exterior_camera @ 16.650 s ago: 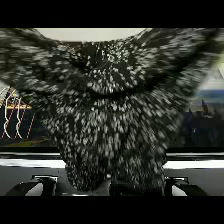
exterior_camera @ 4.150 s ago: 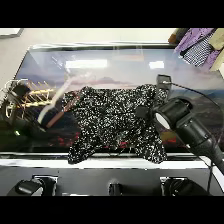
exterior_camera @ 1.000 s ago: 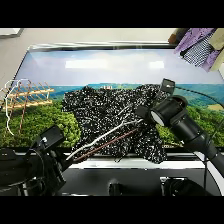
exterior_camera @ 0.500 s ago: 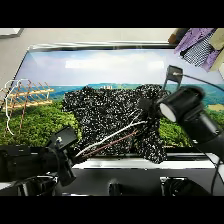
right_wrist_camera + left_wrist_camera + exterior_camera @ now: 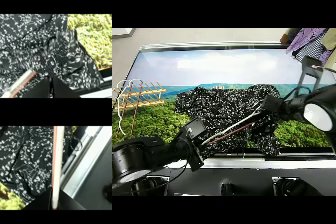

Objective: Fold the clothes and pants, and hang the long-sleeved shirts on hangers.

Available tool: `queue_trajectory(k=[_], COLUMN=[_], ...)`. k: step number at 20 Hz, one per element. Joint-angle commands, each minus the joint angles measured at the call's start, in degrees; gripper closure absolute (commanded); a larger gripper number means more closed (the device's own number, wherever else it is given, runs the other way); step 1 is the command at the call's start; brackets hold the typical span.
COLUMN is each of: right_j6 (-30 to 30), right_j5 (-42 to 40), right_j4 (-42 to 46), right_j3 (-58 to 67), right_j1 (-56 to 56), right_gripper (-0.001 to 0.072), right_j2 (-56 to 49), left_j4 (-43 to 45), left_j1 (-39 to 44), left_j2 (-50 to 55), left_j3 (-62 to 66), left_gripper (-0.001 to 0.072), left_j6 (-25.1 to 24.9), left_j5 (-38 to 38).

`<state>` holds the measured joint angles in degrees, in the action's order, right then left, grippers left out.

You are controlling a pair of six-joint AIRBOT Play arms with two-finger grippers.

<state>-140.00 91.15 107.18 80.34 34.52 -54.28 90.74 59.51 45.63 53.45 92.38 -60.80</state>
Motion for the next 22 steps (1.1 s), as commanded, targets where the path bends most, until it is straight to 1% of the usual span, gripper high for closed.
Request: queue_trajectory(k=[1, 4, 7, 9, 11, 13, 16, 18, 22], right_j6=[0.1, 0.0, -0.1, -0.1, 1.1, 3.1, 3.7, 3.7, 3.7], right_j5=[2.3, -2.9, -6.7, -8.4, -10.2, -9.2, -7.3, -7.6, -12.1], right_j4=[0.9, 1.6, 2.9, 2.7, 1.1, -0.3, 0.5, 1.2, 1.3], right_j3=[0.4, 0.3, 0.3, 0.3, 0.3, 0.4, 0.4, 0.3, 0.3], right_j1=[0.0, 0.0, 0.0, 0.0, 0.0, 0.0, 0.0, 0.0, 0.0], right_gripper=[0.0671, 0.0671, 0.0671, 0.0671, 0.0671, 0.0671, 0.0671, 0.0671, 0.0671], right_j2=[1.4, 1.4, -0.4, -2.0, -2.6, -1.9, -0.4, -0.2, -0.6], left_j4=[-1.1, -8.7, -17.0, -19.4, -19.5, -20.3, -22.9, -25.4, -34.2], left_j1=[-2.0, -3.9, -4.1, -4.1, -4.5, -6.0, -8.5, -9.2, -9.4], left_j2=[2.3, 3.8, 5.6, 6.3, 7.0, 8.2, 9.2, 9.4, 10.9], left_j3=[0.0, 0.0, 0.0, 0.0, 0.0, 0.0, 0.0, 0.0, 0.0], left_gripper=[0.0685, 0.0685, 0.0685, 0.0685, 0.0686, 0.0685, 0.0685, 0.0685, 0.0685], left_j6=[0.1, -4.9, -11.1, -12.3, -12.3, -12.3, -12.7, -14.6, -20.5], left_j5=[5.7, 9.2, 9.7, 10.7, 12.4, 13.2, 16.1, 17.6, 17.6])
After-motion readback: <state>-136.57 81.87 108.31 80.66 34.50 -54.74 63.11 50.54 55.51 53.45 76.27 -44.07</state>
